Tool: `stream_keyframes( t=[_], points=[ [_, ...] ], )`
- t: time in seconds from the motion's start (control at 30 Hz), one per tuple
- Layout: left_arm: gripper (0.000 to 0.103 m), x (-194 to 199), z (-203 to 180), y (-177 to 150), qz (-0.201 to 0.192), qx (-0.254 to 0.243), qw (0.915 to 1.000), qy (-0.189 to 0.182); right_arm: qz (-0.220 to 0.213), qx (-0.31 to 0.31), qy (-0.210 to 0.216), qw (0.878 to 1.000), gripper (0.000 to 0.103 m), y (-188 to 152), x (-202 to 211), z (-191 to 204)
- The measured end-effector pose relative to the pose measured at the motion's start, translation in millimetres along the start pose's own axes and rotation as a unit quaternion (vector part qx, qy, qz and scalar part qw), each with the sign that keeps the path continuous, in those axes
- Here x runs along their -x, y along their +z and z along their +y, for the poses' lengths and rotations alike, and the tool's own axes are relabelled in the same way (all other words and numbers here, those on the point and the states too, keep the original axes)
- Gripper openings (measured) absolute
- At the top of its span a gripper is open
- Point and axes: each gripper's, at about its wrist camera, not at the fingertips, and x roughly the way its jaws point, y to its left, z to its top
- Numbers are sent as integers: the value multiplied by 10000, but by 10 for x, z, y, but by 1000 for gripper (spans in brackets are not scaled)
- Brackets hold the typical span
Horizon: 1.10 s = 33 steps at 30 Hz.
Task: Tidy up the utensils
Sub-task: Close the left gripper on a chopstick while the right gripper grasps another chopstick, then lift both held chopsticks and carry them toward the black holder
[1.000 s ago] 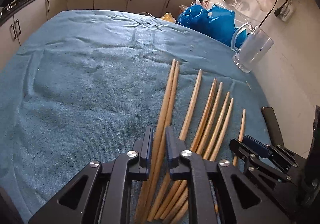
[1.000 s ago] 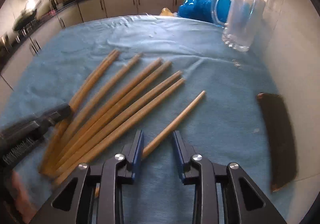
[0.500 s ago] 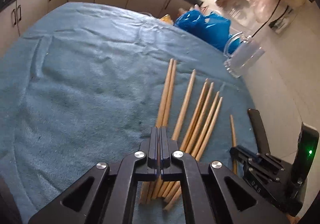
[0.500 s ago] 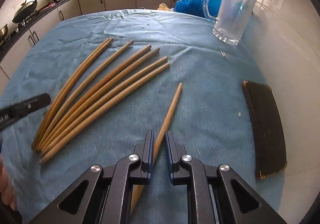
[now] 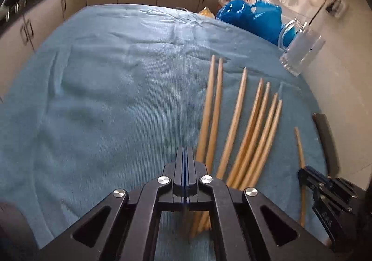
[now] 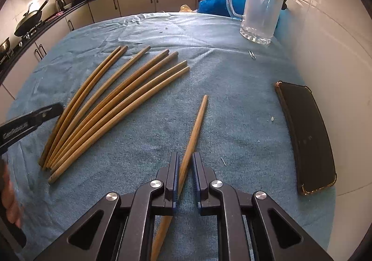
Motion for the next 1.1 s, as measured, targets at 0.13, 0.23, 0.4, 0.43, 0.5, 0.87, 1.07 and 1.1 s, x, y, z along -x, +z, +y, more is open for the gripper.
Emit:
stream_keyframes(
  t=[0.13, 0.23, 0.4, 0.43, 0.5, 0.87, 1.07, 1.1],
  points=[
    [0, 198, 75, -285, 128, -11, 9999, -47, 73, 6, 100, 9999, 9, -145, 87, -93],
    [0, 338, 82, -413, -37, -115, 9986, -506, 121, 84, 142, 9998, 9, -305, 185, -154],
    [34, 387, 30, -292, -337, -115, 9963, -776, 78, 158, 97, 9998, 10, -474, 274, -223],
    [37, 349, -17, -241, -362, -162, 9965, -736, 61, 130, 106, 9998, 10, -480, 278, -228],
    [37, 234, -121, -138, -436, -303, 9976, -437, 40, 92, 83, 9999, 10, -484, 282, -226],
    [6, 67, -145, -143, 73, -106, 9998, -166, 59, -47, 130, 9999, 9, -481, 276, -253],
    [7, 561, 103, -900, 427, 147, 9974, -566, 146, -189, 373, 9990, 8, -636, 372, -343],
    [7, 663, 152, -1064, 539, 196, 9961, -675, 178, -195, 419, 9988, 8, -685, 401, -356]
  ],
)
